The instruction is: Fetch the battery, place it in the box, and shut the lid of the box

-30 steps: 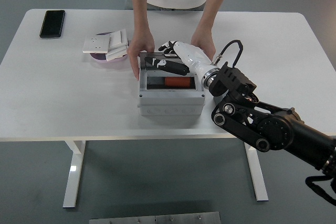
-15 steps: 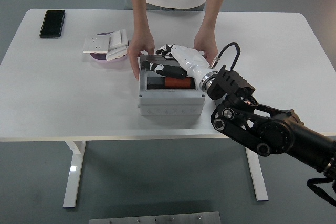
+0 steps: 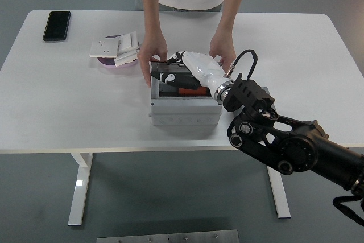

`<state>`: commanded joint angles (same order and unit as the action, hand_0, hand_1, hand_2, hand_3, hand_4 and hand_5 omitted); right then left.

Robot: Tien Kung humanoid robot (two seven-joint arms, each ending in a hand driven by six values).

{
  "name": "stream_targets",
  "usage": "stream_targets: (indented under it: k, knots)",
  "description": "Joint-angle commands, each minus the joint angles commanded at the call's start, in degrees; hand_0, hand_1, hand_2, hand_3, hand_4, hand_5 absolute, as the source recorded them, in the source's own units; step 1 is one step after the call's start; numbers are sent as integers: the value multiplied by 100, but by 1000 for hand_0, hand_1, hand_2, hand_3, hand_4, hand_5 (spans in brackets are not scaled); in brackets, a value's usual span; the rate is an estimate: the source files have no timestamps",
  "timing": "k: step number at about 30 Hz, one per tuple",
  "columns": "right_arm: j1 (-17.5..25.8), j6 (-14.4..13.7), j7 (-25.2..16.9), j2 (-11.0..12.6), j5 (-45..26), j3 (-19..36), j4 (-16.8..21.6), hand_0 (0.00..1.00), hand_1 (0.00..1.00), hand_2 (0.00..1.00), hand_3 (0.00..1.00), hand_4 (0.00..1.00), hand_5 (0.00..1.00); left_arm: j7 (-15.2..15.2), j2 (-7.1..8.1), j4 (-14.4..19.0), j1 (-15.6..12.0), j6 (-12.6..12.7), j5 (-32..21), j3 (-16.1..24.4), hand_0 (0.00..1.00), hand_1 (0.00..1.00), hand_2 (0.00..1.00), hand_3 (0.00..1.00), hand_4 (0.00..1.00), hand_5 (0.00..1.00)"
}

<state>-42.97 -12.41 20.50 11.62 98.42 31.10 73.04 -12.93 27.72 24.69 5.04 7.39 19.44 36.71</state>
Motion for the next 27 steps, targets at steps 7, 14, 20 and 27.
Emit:
stream_targets:
  k: [7, 14, 20, 27]
  knots:
    - [15, 9, 16, 16, -16, -22, -12, 638, 645, 641, 629, 968, 998, -4, 2, 1, 12, 3, 7, 5, 641, 741, 588, 534, 415, 2]
    - [7, 11, 37, 13, 26, -20, -1, 631, 645, 636, 625, 968, 998, -12, -1, 2, 18, 4, 23, 15, 641, 741, 588, 534, 414, 2]
    - [-1, 24, 59, 12, 47, -21, -1, 629, 642, 637, 626, 964, 998, -22, 0, 3, 19, 2, 40, 26, 641, 741, 588, 533, 413, 2]
    - [-18, 28, 78, 2, 66, -29, 12, 628, 642, 635, 624, 960, 998, -29, -3, 2, 26, -2, 62, 35, 641, 741, 588, 533, 413, 2]
